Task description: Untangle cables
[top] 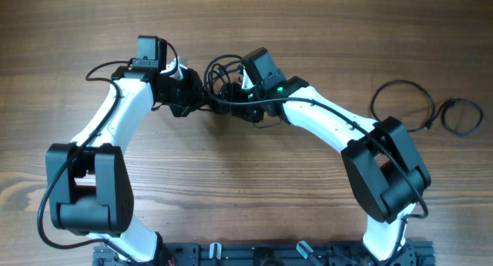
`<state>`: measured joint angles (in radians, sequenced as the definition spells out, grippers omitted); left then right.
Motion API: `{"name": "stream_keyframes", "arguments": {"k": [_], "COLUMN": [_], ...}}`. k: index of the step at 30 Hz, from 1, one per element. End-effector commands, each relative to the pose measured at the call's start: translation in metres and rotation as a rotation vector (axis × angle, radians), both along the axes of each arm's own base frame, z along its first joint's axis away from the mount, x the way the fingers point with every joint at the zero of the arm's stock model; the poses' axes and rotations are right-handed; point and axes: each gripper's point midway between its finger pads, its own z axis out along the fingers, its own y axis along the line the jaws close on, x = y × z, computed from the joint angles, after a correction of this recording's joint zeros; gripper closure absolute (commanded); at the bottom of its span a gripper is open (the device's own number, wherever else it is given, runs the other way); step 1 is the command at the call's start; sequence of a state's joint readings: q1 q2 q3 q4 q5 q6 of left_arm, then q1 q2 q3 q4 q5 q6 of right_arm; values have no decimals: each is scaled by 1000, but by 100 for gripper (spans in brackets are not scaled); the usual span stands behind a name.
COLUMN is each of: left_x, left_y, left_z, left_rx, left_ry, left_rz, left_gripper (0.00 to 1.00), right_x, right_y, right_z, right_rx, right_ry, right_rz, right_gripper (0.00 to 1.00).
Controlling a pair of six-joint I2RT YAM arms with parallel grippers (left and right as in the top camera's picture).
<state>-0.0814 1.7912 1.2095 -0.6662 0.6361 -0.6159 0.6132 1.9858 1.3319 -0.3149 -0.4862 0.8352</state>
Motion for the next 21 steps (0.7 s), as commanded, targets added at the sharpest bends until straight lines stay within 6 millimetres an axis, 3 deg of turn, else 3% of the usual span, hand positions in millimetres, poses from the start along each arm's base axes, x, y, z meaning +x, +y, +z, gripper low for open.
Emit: {"name": "stream_keyframes", "arguments": {"k": [1, 10, 21], "left_x": [0, 1, 9], "left_y": [-7, -7, -30], "left_z": [7, 7, 13], "left_rx": [-19, 1, 16], "left_ry": [-18, -81, -230], "left_rz": [-13, -86, -217], "left_gripper": [96, 96, 96], "right_x": [-12, -12, -40], "right_y": [15, 12, 2], "right_z": [12, 9, -10], "right_rx": [46, 29, -86], "right_ry": [-32, -30, -1], "right_rz": [90, 82, 182], "right_gripper": [31, 31, 30]}}
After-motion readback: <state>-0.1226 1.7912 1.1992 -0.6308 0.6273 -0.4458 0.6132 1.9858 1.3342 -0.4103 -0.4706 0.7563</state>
